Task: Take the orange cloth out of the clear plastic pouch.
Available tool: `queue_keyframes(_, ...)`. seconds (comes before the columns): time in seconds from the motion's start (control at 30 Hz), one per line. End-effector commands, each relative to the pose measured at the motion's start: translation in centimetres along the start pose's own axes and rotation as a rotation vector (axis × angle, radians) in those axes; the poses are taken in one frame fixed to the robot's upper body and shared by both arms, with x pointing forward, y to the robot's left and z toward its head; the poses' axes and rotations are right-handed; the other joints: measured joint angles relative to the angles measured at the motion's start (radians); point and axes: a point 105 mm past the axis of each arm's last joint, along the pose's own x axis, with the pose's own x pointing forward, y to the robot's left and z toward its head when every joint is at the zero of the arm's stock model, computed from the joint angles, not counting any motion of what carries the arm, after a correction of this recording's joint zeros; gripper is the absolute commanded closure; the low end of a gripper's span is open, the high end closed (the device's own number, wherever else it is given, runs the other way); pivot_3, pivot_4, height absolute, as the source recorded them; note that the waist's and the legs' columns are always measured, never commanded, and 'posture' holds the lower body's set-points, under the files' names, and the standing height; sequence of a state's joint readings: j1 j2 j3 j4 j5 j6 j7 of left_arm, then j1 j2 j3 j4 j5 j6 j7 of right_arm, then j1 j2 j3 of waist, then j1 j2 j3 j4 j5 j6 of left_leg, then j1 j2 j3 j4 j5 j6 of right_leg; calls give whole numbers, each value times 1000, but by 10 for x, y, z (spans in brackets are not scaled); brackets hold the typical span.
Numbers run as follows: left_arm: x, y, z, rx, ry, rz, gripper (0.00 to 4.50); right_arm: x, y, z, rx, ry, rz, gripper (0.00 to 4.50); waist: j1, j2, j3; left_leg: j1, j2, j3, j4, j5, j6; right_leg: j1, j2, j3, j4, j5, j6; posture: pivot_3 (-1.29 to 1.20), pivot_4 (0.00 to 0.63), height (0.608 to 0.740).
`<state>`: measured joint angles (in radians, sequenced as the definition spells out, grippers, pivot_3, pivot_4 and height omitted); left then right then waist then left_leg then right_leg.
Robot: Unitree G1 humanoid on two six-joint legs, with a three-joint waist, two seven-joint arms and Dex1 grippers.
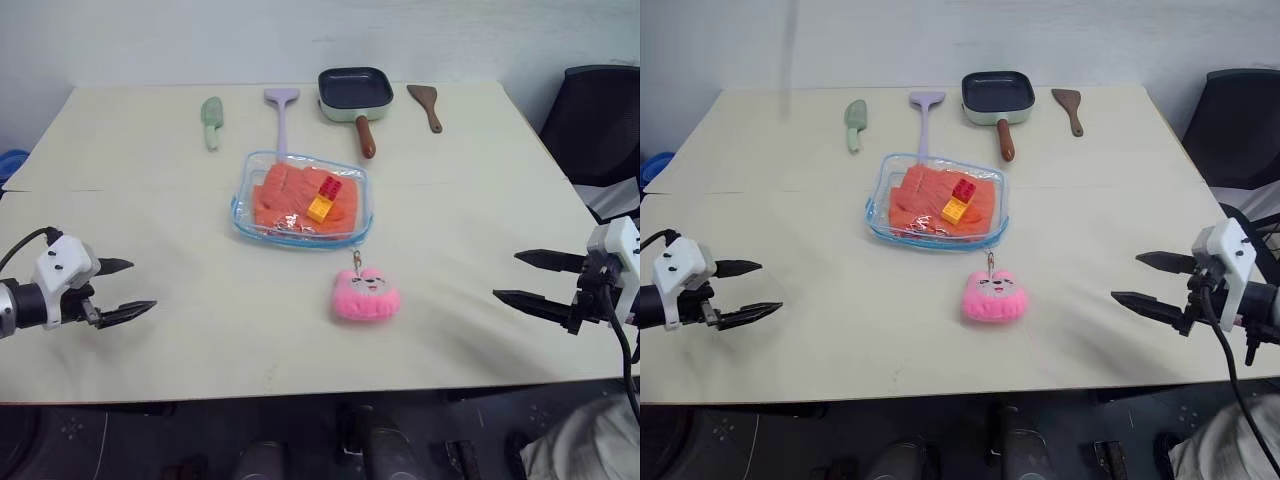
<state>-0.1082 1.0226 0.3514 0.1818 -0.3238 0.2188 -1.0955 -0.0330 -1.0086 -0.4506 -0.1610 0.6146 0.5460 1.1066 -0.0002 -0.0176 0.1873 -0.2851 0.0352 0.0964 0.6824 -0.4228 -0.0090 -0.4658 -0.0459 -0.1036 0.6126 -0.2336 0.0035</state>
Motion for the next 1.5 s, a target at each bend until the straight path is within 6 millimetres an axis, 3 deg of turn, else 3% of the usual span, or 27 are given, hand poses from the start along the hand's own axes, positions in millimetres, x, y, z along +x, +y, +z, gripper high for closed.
queue_keyframes(0.03,3,2,28,-13,-108,24,32,5,5,18,-28,-75,-9,0,0,0,0,0,0,0,0,0,0,0,0,0,0,0,0,0,150,740)
queue_keyframes(0.2,27,-18,80,-72,-296,-8,32,20,28,30,-15,-140,16,0,5,0,0,0,0,-1,0,1,-2,0,0,0,1,0,0,0,150,740)
queue_keyframes(0.37,59,-41,123,-79,-375,-42,32,37,54,45,12,-220,33,0,10,0,0,-3,-2,-1,0,2,-4,2,-1,1,2,0,0,0,150,740)
queue_keyframes(0.63,157,-58,187,-110,-368,29,32,70,86,69,-20,-306,33,0,24,-1,0,-1,-5,-1,1,6,-6,3,0,4,6,1,1,0,150,740)
queue_keyframes(0.77,195,-60,193,-88,-302,93,32,75,95,76,-32,-323,49,0,20,-1,0,-2,-4,0,1,6,-6,2,2,3,8,1,1,0,150,740)
queue_keyframes(1.2,264,-73,195,-63,-226,126,32,71,100,84,-51,-350,34,0,25,-1,0,-3,-4,-1,2,7,-5,3,1,2,4,1,1,0,150,740)
queue_keyframes(1.33,271,-67,190,-68,-204,167,855,70,99,85,-58,-349,18,0,23,-2,0,-3,-4,-1,2,7,-5,3,1,1,4,1,1,0,150,740)
queue_keyframes(1.5,268,-61,189,-71,-216,186,2468,67,96,82,-58,-335,-2,0,24,-2,0,-3,-4,-1,2,7,-5,2,0,1,5,1,1,0,150,740)
